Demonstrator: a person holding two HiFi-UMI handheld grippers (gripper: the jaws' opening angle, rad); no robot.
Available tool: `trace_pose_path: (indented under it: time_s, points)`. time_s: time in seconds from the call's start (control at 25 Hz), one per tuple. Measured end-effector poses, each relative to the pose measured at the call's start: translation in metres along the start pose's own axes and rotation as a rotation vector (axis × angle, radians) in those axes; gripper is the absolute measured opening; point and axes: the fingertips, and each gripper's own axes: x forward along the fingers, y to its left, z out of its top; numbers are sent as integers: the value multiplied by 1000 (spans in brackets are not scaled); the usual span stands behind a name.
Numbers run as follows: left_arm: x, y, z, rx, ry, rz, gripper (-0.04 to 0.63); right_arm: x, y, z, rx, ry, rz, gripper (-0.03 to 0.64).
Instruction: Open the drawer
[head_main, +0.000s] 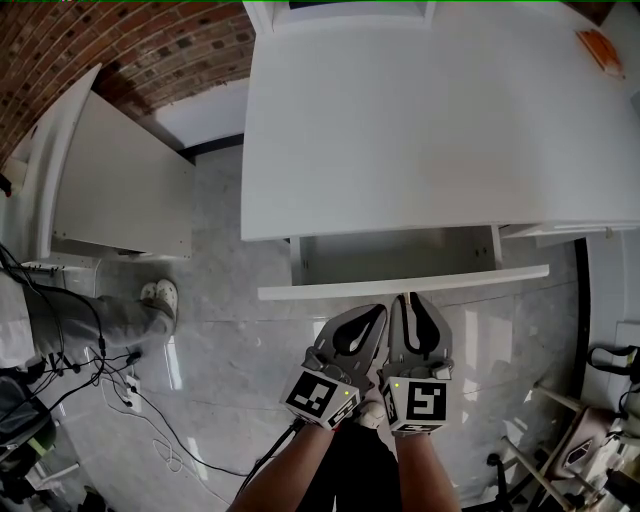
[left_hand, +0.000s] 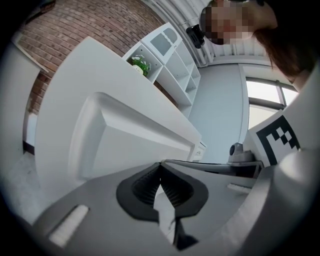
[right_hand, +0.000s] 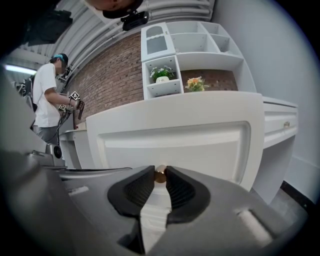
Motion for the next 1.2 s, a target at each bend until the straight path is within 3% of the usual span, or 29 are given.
trace_pose_path:
  time_s: [1.2]
  points:
    - [-55,-38,-17,30,-21,25,3,-67,15,-29,-19,16,18,71]
